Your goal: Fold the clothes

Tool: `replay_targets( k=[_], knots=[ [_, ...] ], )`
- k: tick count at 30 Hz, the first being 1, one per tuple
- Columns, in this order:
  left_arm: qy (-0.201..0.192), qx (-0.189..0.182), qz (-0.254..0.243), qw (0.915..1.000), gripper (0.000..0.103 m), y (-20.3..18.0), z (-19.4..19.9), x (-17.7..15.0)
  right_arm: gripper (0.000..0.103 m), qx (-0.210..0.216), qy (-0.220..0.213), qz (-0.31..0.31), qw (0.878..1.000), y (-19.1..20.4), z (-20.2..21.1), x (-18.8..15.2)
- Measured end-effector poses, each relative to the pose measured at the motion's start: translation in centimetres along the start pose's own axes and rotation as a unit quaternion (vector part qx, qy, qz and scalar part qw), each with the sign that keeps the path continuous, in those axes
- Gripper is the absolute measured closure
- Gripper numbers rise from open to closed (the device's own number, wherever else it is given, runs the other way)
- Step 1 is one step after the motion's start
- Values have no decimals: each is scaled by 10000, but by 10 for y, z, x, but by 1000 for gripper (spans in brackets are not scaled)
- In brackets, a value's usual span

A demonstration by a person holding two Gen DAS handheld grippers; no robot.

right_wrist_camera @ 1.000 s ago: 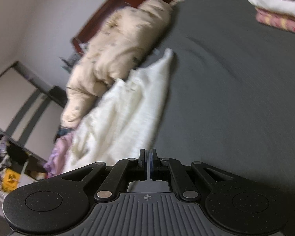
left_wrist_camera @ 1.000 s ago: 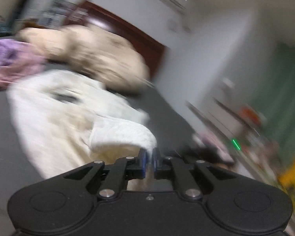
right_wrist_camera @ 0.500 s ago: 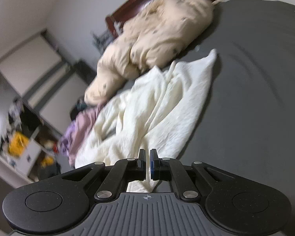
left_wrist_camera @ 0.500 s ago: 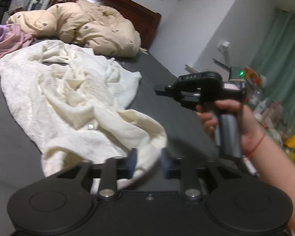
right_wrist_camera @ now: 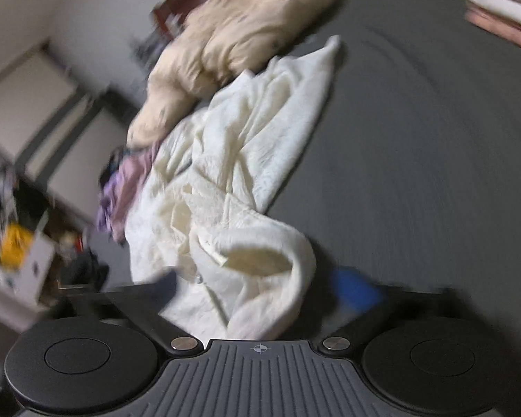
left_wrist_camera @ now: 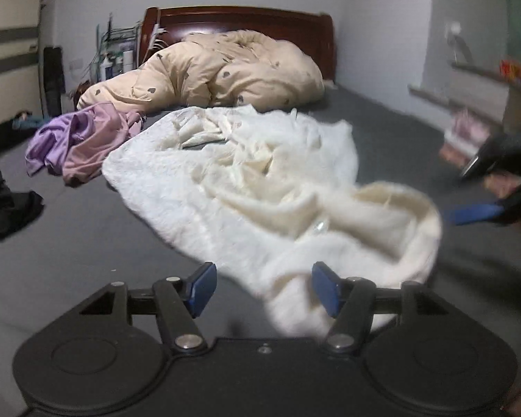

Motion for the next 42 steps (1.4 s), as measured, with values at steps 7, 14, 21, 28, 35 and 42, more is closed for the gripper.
replay_targets(
  k=[7, 14, 21, 28, 35, 42],
  knots=[
    [139, -99, -296, 9994, 68, -20, -18, -12, 1, -448, -408, 525, 9968, 15, 6, -18],
    [45, 168, 211, 9996, 93, -4, -23, -10, 58, -800, -311, 370, 9956, 1, -33, -24],
    [-131, 42, 1253, 9920, 93, 44, 14, 10, 78, 80, -342, 626, 9974, 37, -9, -29],
    [164, 48, 458, 9988, 92, 57, 45, -9, 77, -169, -150, 1220, 9923, 53, 13, -70],
    [-198, -45, -1446, 9893, 63, 36, 48, -10, 77, 260, -315, 841, 9956, 58, 10, -74],
    [-433, -881, -4049, 9091, 51, -5, 41, -18, 77, 395, -379, 735, 9958, 50, 18, -72]
  ],
)
Point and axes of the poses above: each gripper's, at about its wrist camera, not at the fingertips, and z roughly against the way its jaws point, y to its left, x to its top, the point moved 5 cm from there along -z, roughly the way its jaws point, and after that the axes turned 15 degrees about -y, right-handed, at the moved point
